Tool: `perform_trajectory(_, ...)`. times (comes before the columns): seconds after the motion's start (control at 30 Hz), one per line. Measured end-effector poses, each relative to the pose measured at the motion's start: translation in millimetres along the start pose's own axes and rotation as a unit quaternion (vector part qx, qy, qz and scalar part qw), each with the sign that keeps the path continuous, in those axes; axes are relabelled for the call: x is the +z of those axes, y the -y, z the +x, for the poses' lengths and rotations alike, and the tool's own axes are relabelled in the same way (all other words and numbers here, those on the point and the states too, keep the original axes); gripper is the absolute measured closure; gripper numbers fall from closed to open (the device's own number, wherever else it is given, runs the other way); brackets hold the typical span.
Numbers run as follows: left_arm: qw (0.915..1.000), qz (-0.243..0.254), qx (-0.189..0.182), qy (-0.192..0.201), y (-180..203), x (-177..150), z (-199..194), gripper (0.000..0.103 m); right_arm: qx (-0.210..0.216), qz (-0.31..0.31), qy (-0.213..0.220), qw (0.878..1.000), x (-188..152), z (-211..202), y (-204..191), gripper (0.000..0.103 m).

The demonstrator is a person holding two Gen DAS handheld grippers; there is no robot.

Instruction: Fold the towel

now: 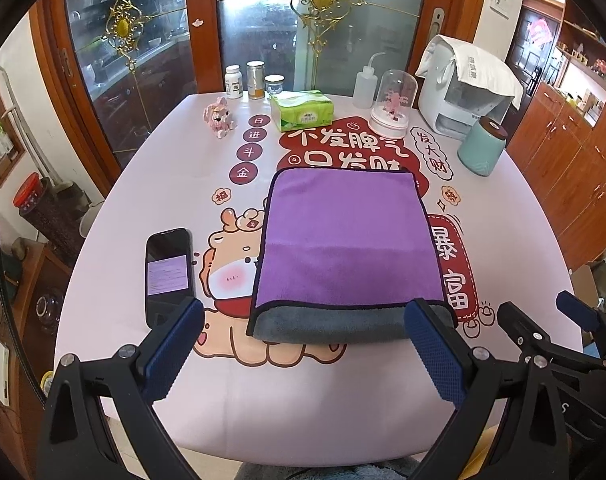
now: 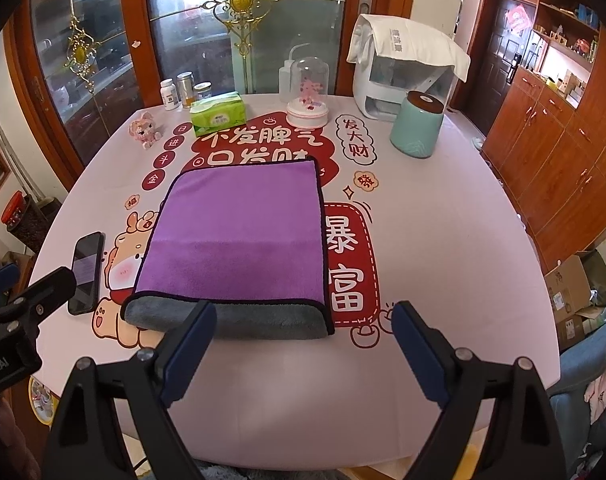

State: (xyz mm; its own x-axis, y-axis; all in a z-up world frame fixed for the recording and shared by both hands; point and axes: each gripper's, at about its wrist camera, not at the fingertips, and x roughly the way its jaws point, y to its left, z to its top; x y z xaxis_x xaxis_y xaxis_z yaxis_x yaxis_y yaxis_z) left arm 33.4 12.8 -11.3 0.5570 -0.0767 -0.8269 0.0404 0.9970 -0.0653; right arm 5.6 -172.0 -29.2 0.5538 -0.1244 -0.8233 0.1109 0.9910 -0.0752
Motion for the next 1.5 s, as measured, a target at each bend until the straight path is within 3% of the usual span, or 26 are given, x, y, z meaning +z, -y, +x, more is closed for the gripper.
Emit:
perform_trajectory(0.43,0.9997,0.023,0.006,0.007,1,-3,16,0.003,-0.006,0.003,-0.013,1.0,-2,18,6,0.017)
perform_trajectory(0.93,0.9982,0.012,-0.009,-0.058,-12,-12,60,0.005,0.001,-0.009,-0.047,0.999,-12,56,13,0.025)
perform_trajectory(1.2,0.9971,0.024,0.016,-0.07,-18,-14,82,0.005,-0.003,-0.012,-0.065,0.998,-15,86,25,0.027)
perform_trajectory(1.5,0.9945,0.047,-0.006,-0.093,-31,-14,119,0.005,0.034,-0.025,-0.091,0.995,-17,119,33,0.027)
